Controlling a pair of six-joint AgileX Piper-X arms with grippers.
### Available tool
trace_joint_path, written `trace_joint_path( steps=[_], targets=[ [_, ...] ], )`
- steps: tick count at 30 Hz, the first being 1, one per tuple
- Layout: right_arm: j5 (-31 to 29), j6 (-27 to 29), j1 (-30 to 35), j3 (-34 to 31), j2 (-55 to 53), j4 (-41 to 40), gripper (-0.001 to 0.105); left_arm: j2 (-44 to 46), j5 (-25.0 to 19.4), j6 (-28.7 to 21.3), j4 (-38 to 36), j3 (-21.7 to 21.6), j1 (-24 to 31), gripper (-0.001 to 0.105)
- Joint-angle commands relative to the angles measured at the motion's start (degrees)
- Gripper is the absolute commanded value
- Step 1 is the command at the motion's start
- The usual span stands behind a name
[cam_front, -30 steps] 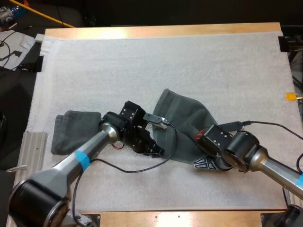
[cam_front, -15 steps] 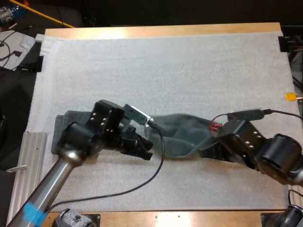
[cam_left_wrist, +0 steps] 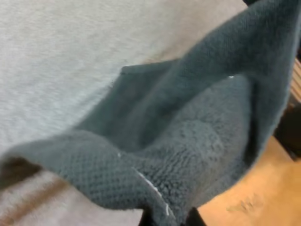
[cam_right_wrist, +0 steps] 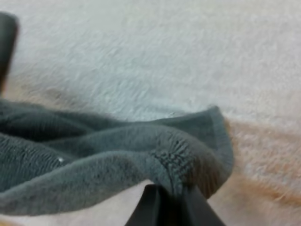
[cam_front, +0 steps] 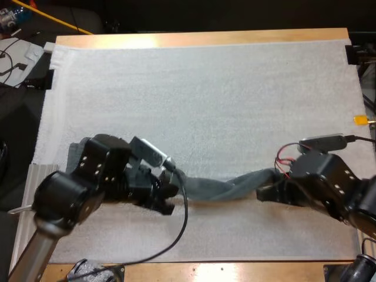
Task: Pick towel from pile, fold and stack
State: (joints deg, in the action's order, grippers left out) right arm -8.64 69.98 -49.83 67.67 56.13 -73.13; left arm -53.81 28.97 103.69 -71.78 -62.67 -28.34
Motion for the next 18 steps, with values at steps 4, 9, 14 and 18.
trace_joint_path(
  steps=[4,9,14,18],
  targets=[
    [1.3,-2.7,-6.4,2.6,-3.4,-4.9,0.000,5.4,-0.3,3.4,-6.5,-1.9,-5.7,0.000],
    [0.7,-5.8,-10.6,1.8,-3.8,-6.7,0.000,6.1,-4.4,4.3,-7.6,-1.1,-9.3,0.000],
    [-3.3,-4.7,-8.0,-3.7,-0.1,-0.7,0.000,2.1,-10.8,1.7,-0.6,2.6,-7.0,0.000],
    [-1.8,-2.8,-2.1,-7.9,4.6,7.5,0.000,-2.4,-13.8,-0.4,5.2,4.9,-4.0,0.000]
  ],
)
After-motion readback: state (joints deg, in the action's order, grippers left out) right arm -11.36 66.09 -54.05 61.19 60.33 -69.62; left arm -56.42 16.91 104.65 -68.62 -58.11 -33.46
